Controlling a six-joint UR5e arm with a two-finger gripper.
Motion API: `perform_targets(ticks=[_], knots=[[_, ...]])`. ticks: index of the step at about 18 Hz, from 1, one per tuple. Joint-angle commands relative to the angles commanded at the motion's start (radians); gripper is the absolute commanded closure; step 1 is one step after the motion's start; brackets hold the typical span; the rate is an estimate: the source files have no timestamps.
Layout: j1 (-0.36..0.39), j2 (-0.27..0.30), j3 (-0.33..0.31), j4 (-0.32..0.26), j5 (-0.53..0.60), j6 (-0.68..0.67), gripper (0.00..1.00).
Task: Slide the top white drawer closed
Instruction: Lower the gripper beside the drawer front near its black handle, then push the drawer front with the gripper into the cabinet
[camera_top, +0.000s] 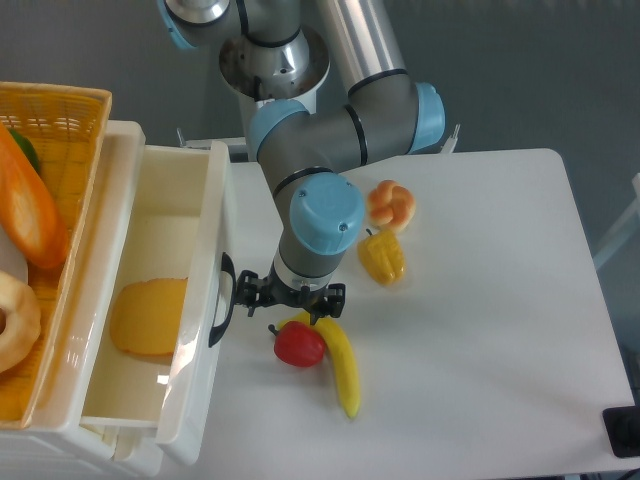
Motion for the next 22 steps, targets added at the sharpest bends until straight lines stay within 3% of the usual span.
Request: perform_targets(ticks=[22], knots=[[-0.055, 0.012, 0.003, 0.008, -0.009, 0.014, 0.0]])
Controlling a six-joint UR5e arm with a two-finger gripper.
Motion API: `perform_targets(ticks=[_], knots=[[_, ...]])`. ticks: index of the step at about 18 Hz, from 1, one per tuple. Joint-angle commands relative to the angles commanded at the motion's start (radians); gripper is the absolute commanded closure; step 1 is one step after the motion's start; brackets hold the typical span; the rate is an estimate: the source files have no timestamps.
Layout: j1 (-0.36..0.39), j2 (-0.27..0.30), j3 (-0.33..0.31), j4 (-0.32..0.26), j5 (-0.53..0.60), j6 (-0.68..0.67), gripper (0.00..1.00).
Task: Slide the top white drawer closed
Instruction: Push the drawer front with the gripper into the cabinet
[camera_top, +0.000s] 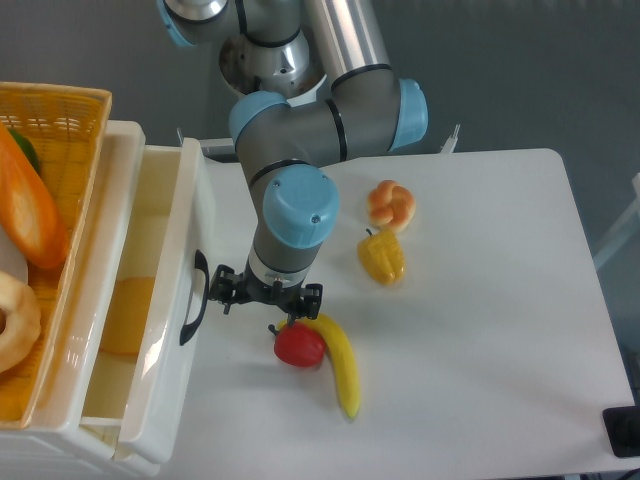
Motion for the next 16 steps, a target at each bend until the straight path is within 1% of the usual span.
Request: perform_targets(ticks=[16], knots=[[-0.043, 0.002, 0.005, 0.005, 0.002, 0.002, 0.0]])
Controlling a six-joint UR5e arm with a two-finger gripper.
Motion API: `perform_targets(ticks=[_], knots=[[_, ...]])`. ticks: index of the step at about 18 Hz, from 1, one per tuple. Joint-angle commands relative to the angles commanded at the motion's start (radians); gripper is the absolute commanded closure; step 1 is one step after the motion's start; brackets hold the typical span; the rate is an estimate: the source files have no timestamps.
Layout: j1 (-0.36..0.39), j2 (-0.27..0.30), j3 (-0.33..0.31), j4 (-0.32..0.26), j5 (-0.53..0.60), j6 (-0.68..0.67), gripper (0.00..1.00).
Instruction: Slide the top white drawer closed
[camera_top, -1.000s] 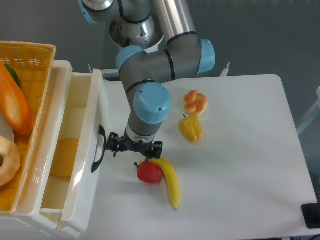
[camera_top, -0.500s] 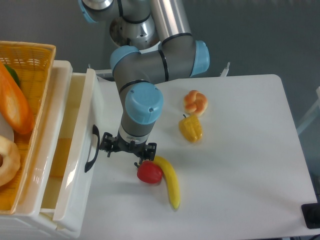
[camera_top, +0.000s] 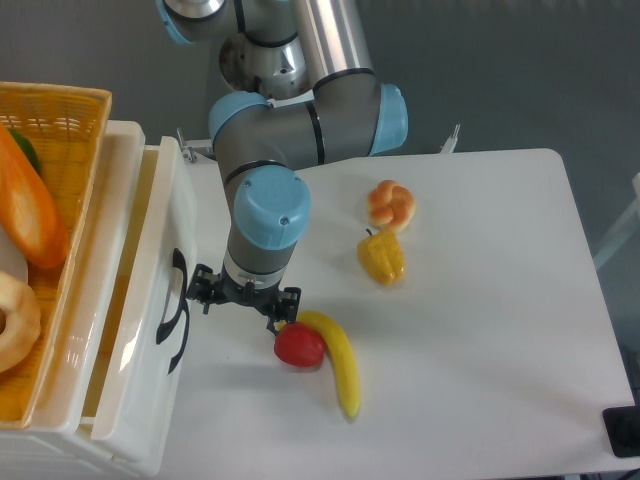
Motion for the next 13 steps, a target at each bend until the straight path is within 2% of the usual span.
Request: perform_targets(ticks=[13], knots=[[-0.006, 0.0, 0.002, -0.002, -0.002, -0.002, 0.0]])
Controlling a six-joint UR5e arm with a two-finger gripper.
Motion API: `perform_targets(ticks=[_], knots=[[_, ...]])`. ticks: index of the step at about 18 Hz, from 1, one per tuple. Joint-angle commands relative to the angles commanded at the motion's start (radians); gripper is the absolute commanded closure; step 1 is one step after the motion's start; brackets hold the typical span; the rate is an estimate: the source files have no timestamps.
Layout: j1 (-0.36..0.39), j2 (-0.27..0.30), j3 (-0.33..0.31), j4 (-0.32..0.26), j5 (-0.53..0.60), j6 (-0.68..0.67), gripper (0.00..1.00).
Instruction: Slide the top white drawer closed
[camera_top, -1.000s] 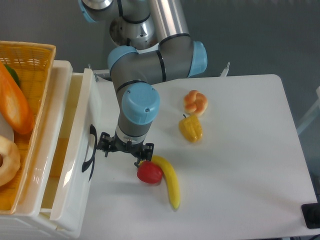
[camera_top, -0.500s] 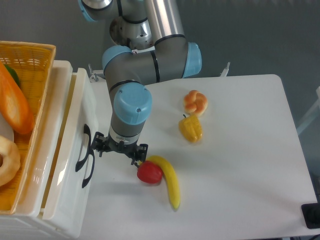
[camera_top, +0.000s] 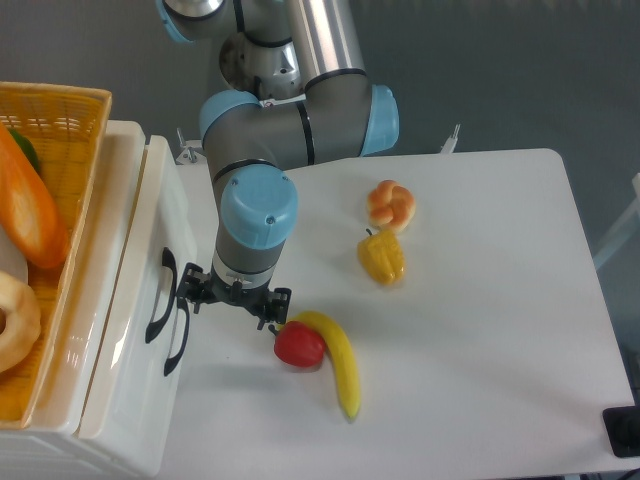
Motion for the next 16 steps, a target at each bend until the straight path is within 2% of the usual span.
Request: perform_targets(ticks=[16], knots=[[-0.002, 0.009, -0.009, -0.002, -0.003, 0.0, 0.0]])
